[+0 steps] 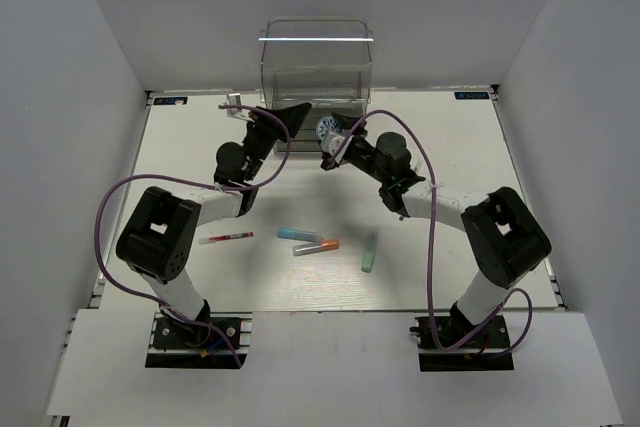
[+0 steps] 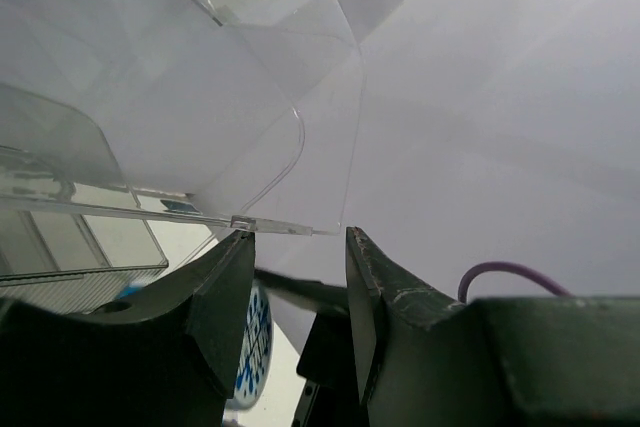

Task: Sort the stationery into containers
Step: Place the stationery in the storage box.

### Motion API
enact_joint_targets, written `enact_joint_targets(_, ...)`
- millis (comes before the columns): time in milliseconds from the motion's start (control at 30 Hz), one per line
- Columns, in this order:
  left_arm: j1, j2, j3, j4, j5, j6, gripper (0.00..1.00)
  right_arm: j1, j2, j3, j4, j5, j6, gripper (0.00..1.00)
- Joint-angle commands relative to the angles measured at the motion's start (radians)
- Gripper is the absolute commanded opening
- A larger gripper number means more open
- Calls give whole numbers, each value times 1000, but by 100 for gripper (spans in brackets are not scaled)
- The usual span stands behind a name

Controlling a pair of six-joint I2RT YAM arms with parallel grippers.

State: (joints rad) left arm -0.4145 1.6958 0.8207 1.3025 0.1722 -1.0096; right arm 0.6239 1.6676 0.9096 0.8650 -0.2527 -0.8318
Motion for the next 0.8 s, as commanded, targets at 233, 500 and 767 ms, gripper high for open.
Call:
enact_joint_targets(233,3,-53,38,115,-10,16,52,-1,109,181,203,154,42,0)
enact_joint_targets(500,3,-53,38,115,-10,16,52,-3,187,222,265,248,13,0)
enact_joint_targets(767,3,-53,38,124,-10,16,53,0,211,242,325,294,26,0)
